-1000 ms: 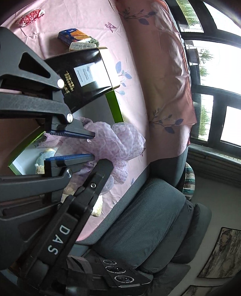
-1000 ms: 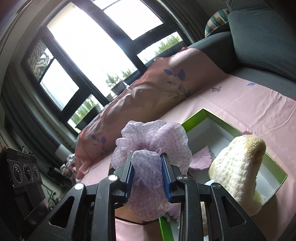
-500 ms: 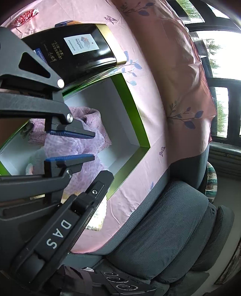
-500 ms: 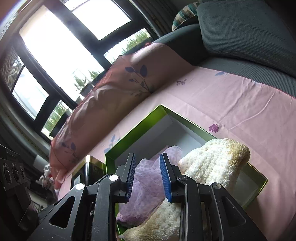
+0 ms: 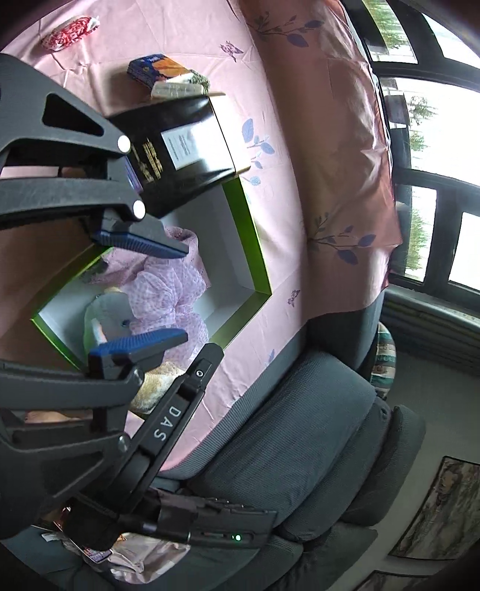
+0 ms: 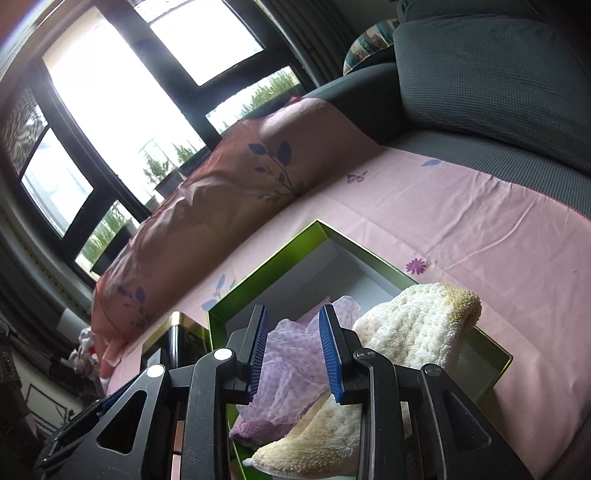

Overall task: Organize soft objects
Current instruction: 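Lower the bath puff into the box and open the right gripper, then withdraw the right gripper from the box toward the blue tissue pack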

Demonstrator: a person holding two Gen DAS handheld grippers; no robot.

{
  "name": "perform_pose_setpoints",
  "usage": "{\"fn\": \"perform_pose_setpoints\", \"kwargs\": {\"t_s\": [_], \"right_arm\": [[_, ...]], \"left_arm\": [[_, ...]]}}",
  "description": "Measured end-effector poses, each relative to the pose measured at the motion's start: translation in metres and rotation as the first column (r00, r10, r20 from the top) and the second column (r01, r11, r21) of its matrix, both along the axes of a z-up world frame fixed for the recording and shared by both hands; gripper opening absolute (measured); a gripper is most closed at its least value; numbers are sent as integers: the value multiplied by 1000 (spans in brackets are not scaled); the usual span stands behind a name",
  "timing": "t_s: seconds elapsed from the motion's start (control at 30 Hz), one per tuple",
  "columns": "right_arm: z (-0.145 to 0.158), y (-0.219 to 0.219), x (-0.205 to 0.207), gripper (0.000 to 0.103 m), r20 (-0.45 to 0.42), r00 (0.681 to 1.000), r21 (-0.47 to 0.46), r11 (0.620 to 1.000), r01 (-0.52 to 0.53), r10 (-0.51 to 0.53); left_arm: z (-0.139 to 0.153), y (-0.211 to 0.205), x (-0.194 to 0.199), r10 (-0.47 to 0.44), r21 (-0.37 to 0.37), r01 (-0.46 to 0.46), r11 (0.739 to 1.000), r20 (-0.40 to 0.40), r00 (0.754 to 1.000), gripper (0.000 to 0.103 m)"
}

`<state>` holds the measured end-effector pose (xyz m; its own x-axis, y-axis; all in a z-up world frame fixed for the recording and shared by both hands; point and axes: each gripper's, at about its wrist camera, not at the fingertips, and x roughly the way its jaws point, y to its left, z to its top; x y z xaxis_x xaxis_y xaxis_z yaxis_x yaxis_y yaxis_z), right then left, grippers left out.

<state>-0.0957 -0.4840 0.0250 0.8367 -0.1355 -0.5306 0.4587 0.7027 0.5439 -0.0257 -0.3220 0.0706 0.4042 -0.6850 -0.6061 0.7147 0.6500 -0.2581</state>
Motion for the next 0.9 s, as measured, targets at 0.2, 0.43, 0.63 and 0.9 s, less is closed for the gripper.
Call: {"fn": "perform_pose_setpoints", "kwargs": {"t_s": [0.2,0.43,0.63,0.9], "right_arm": [[16,24,-8,88,51,999,-47,999,13,-11],[29,61,-4,97,80,996,-104,994,-35,44],[43,103,7,97,113,987,-166,982,-91,111],[45,150,22,97,114,980,-243,961,-131,163]], "left_arm": [[16,80,-20,121,-56,-116,992,108,987,79],[5,181,-9,326,-101,-318,943,72,943,81],[-33,255,6,483,-115,-485,867,-45,874,81],[-75,307,19,600,-113,-607,787,-89,795,81]]}}
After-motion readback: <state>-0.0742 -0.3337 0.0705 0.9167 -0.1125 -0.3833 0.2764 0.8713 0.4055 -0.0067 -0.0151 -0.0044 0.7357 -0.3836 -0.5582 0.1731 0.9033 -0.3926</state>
